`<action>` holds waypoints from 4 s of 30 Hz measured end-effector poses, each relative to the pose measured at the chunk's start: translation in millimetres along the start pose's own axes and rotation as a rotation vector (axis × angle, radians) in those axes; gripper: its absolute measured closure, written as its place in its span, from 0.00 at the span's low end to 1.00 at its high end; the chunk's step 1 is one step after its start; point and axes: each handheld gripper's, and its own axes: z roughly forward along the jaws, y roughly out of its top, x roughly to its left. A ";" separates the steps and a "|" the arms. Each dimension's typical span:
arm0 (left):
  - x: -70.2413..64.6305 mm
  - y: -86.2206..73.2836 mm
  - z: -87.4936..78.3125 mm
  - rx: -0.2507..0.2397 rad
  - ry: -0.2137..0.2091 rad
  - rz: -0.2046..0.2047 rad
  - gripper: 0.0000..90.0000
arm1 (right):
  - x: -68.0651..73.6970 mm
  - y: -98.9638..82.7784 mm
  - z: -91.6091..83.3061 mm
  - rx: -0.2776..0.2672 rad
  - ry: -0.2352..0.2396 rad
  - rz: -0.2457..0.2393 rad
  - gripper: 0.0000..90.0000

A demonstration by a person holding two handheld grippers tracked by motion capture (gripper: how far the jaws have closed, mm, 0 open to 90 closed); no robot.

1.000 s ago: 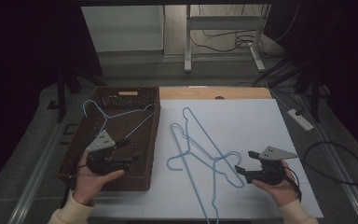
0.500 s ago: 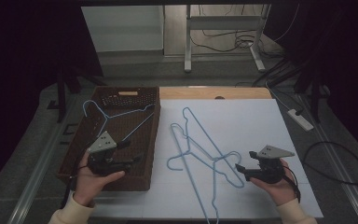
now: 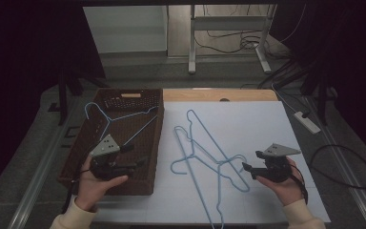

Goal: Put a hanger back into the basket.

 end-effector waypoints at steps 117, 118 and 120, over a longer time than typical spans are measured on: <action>-99.4 25.1 68.6 0.205 -0.220 0.044 0.32 | -38.3 50.5 21.0 0.374 0.307 0.353 0.97; -102.1 24.2 75.2 0.216 -0.223 0.040 0.32 | -38.1 50.7 20.9 0.375 0.305 0.351 0.97; -105.1 23.1 84.5 0.232 -0.233 0.035 0.32 | -37.8 50.7 20.8 0.374 0.305 0.351 0.97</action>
